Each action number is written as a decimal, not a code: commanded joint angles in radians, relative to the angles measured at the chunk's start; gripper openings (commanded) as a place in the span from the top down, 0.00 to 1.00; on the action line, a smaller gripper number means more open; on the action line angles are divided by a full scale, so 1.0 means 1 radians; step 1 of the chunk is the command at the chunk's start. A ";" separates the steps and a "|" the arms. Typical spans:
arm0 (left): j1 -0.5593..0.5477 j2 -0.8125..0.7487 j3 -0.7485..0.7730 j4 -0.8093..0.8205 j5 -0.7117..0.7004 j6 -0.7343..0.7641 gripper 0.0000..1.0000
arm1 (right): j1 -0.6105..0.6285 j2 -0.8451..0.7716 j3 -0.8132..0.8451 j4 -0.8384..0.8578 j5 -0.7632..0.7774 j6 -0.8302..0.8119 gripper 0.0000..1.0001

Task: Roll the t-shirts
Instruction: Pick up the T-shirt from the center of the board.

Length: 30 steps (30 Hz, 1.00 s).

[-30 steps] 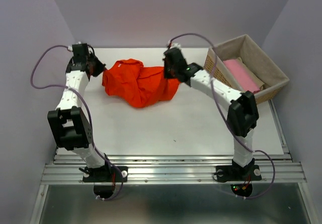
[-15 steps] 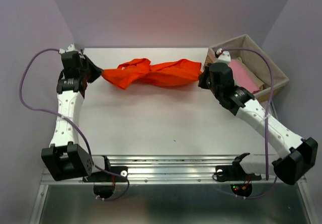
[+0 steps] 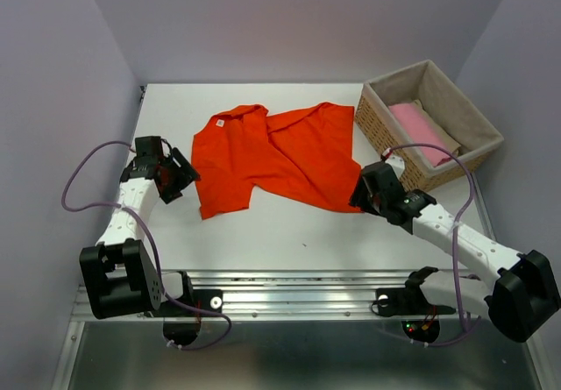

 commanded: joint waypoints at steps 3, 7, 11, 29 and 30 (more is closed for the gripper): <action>0.007 0.013 0.003 -0.003 -0.084 0.003 0.27 | 0.000 0.045 0.100 0.045 0.023 0.012 0.39; 0.005 0.032 -0.045 0.011 -0.083 0.011 0.22 | 0.000 0.072 0.103 0.082 -0.011 0.012 0.39; -0.007 0.098 -0.076 0.027 -0.055 0.006 0.11 | 0.000 0.111 0.118 0.096 -0.040 0.008 0.38; -0.121 0.257 -0.093 0.197 -0.005 -0.100 0.22 | 0.000 0.105 0.107 0.110 -0.075 0.026 0.27; -0.151 0.277 -0.085 0.201 0.000 -0.100 0.24 | 0.000 0.102 0.106 0.108 -0.075 0.029 0.23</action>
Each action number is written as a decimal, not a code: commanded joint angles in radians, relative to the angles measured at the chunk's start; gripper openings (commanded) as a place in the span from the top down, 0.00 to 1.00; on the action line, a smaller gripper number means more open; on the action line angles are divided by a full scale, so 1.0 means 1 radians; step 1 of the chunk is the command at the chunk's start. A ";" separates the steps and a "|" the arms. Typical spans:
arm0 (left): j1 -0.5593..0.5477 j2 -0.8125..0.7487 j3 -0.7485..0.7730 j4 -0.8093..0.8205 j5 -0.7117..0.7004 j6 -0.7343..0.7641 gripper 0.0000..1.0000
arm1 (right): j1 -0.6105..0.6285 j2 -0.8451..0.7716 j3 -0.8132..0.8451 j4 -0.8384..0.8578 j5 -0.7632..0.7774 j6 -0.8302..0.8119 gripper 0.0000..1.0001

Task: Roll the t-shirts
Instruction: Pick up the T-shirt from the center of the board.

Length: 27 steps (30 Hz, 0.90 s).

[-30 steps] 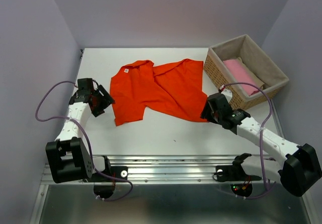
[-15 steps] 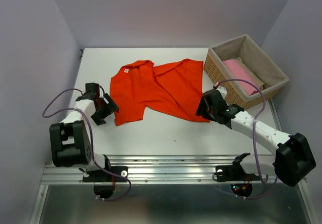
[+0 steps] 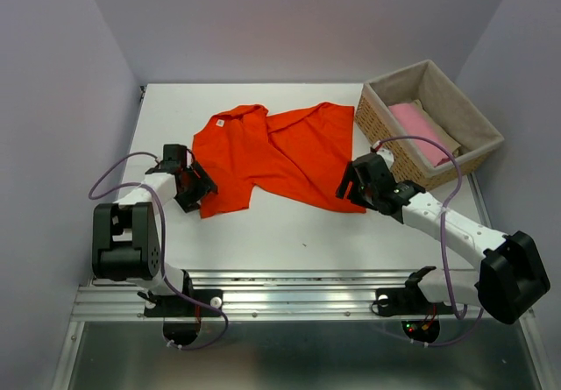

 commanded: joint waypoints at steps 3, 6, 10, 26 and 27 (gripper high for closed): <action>-0.050 0.089 0.025 0.069 0.044 -0.012 0.29 | 0.000 -0.027 0.019 0.016 0.018 0.052 0.09; -0.069 0.118 0.049 0.074 0.056 -0.010 0.33 | 0.000 -0.030 0.000 0.007 0.035 0.093 0.08; -0.096 0.127 0.076 0.077 0.064 -0.010 0.58 | 0.000 -0.047 -0.034 0.008 0.029 0.168 0.07; -0.095 -0.126 0.053 0.085 -0.017 -0.070 1.00 | 0.000 -0.205 -0.299 0.168 0.052 0.673 0.14; -0.093 -0.136 0.053 0.079 -0.024 -0.069 1.00 | 0.000 -0.202 -0.323 0.206 0.058 0.678 0.14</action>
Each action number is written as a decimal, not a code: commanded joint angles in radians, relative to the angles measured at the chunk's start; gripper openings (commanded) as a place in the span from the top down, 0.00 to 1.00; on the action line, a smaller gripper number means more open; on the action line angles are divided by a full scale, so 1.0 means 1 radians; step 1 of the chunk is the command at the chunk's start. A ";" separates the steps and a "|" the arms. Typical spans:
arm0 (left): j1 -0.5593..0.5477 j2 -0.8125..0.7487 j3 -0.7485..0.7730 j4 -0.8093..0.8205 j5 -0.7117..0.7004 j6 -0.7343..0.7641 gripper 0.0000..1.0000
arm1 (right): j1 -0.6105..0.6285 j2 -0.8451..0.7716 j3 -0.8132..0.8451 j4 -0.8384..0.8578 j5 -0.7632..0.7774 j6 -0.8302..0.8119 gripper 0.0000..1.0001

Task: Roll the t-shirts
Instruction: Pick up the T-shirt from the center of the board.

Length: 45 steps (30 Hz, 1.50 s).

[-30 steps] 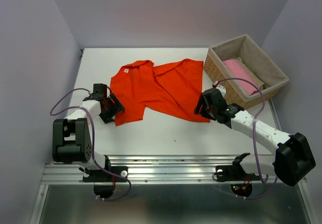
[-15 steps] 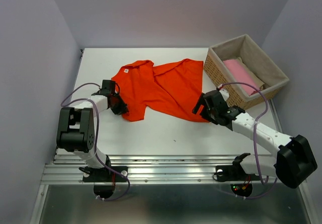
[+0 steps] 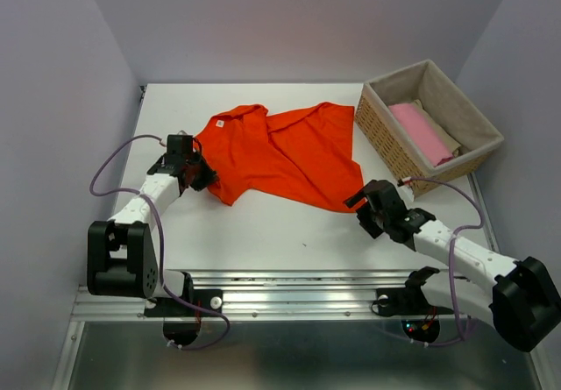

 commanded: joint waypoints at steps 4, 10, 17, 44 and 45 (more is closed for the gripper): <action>0.005 -0.074 -0.010 -0.006 -0.021 -0.004 1.00 | 0.000 0.050 -0.072 0.161 0.056 0.193 0.15; 0.007 -0.071 -0.005 -0.012 0.004 0.009 1.00 | 0.000 0.169 -0.104 0.284 0.068 0.253 0.20; 0.007 -0.065 -0.002 -0.014 0.010 0.017 1.00 | 0.000 0.264 -0.144 0.384 0.134 0.336 0.34; 0.037 -0.103 0.180 -0.074 -0.011 0.049 1.00 | 0.000 0.161 0.048 0.327 0.246 0.065 0.99; 0.043 -0.115 0.238 -0.078 -0.013 0.060 1.00 | 0.000 0.150 0.074 0.327 0.252 -0.016 0.99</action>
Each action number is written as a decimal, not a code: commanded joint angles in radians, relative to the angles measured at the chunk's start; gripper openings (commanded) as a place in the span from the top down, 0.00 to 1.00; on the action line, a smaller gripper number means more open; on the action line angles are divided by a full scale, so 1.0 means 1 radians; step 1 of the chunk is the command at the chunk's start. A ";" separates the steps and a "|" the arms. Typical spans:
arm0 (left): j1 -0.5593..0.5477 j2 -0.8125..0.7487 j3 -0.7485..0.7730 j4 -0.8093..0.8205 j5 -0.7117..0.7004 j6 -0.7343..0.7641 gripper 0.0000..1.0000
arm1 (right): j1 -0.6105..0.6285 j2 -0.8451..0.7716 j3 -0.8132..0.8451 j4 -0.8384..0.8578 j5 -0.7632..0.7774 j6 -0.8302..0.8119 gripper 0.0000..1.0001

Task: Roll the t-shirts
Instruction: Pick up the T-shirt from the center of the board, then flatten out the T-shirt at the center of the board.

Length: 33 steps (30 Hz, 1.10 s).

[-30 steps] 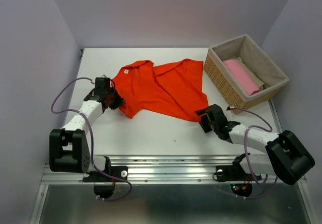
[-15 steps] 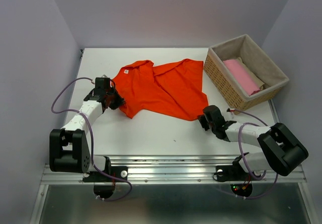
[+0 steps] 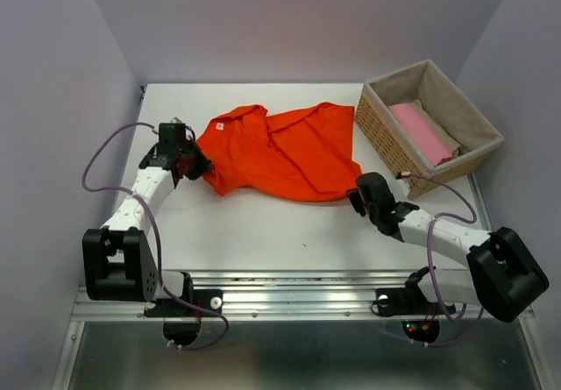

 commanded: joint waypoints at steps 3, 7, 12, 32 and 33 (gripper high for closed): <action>0.043 -0.076 0.307 -0.029 -0.022 0.063 1.00 | 0.000 -0.108 0.224 -0.049 0.098 -0.343 0.99; 0.055 -0.053 0.509 -0.053 -0.034 0.079 1.00 | 0.000 -0.144 0.365 -0.027 0.067 -0.498 0.99; 0.088 -0.047 0.741 -0.034 -0.083 0.096 1.00 | 0.000 -0.136 0.621 -0.026 -0.007 -0.743 0.99; 0.213 -0.217 1.147 -0.099 -0.147 0.238 1.00 | 0.000 -0.223 1.172 -0.184 -0.413 -1.185 0.99; 0.215 -0.233 1.165 -0.115 -0.152 0.245 1.00 | 0.000 -0.233 1.178 -0.185 -0.413 -1.188 0.99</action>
